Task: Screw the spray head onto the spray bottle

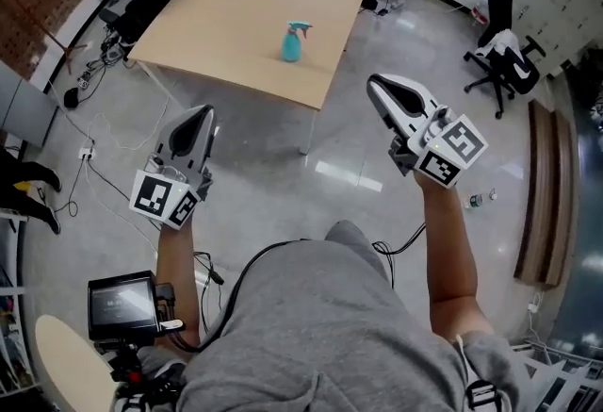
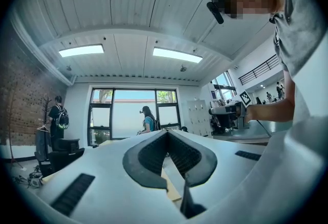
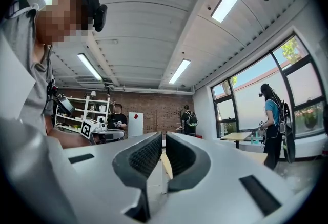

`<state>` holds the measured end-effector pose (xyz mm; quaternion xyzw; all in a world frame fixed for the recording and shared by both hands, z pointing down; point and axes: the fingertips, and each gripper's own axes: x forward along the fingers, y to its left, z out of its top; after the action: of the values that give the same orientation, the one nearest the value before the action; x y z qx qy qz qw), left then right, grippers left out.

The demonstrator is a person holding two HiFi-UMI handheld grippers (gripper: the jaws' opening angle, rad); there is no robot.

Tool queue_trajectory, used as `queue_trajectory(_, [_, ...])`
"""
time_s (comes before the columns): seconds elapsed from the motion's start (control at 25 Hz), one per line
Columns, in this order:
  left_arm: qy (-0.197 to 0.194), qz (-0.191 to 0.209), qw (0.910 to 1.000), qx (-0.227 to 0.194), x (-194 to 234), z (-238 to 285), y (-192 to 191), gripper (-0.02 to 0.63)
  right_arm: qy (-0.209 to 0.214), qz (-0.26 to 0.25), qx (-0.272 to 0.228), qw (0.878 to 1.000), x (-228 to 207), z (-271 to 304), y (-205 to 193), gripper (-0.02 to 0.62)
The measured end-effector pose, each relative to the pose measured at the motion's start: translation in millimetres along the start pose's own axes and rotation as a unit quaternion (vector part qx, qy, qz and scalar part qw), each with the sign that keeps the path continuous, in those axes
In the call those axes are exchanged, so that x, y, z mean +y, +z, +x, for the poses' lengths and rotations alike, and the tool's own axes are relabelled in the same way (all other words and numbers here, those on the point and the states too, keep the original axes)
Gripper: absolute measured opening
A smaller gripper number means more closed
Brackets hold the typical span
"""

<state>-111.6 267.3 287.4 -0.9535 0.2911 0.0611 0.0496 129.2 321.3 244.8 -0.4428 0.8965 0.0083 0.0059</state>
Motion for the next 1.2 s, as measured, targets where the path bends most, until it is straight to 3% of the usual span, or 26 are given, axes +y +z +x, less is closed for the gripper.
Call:
queue_trajectory(0.24, [-0.012, -0.005, 0.9999, 0.003, 11, 7, -5, 0.004, -0.006, 0.004, 0.004, 1.000, -5, 16, -7, 0.006])
queue_trajectory(0.56, [-0.001, -0.011, 0.9999, 0.013, 29, 46, -20, 0.005, 0.011, 0.011, 0.007, 1.000, -50, 39, -19, 0.006])
queue_trajectory(1.2, [0.053, -0.026, 0.9978, 0.029, 61, 205, -58, 0.004, 0.106, 0.034, 0.024, 0.993, -192, 102, -36, 0.006])
